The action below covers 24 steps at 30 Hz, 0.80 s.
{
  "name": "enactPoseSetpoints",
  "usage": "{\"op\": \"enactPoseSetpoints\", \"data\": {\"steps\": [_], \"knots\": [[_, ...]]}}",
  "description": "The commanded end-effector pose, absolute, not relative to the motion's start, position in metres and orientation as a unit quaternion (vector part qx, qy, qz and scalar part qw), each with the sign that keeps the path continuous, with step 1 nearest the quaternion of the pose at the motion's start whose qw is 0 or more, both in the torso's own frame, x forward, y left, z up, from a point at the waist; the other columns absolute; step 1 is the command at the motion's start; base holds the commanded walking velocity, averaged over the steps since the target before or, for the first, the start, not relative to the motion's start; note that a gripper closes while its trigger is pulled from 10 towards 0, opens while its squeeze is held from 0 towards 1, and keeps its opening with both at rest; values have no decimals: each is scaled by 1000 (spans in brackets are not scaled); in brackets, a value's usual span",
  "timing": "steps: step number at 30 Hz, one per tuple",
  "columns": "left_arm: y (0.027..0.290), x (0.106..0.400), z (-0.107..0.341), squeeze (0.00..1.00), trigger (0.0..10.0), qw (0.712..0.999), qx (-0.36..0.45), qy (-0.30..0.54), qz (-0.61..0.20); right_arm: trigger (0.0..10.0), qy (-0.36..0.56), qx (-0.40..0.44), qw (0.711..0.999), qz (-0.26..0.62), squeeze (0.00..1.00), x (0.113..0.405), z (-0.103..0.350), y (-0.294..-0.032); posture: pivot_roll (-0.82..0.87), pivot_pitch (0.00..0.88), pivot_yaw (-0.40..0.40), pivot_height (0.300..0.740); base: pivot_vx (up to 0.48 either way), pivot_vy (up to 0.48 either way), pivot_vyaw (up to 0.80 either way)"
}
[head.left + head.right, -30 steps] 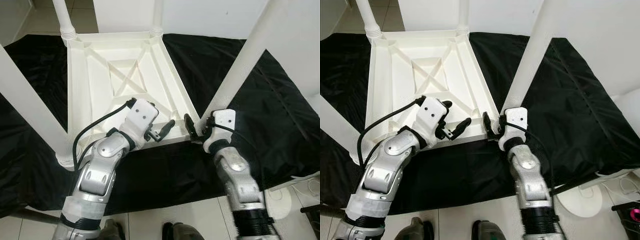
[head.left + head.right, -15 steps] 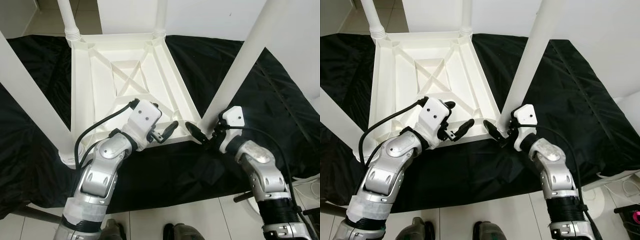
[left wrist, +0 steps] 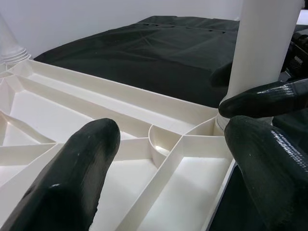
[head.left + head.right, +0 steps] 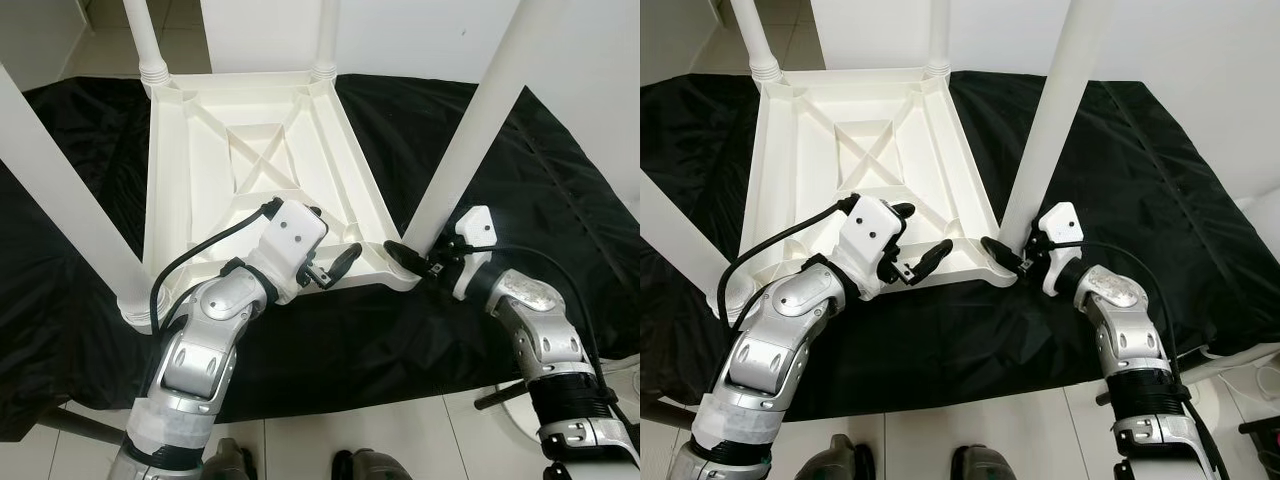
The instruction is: Building children table
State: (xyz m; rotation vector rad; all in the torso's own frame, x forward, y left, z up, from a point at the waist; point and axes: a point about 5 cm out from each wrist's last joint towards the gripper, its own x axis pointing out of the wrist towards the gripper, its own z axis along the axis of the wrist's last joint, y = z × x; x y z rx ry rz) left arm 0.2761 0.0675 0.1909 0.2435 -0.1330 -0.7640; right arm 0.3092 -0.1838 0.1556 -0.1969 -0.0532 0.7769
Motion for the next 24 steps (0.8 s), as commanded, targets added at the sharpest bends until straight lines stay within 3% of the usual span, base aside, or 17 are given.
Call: {"op": "enactPoseSetpoints", "data": {"steps": [1,2,24], "knots": [[64,276,193,0,10000,919,117,-68,-369,2431,-16,-94,914,394,0,304,147,-181,-34,76,3,740,0,0,0],[65,277,193,0,10000,919,118,-68,-370,10000,-18,-91,917,387,0,303,146,-181,-38,70,3,740,0,0,0],[56,284,191,0,10000,910,118,-71,-391,10000,-43,-33,974,220,0,294,144,-169,-114,28,21,740,0,0,0]]}}
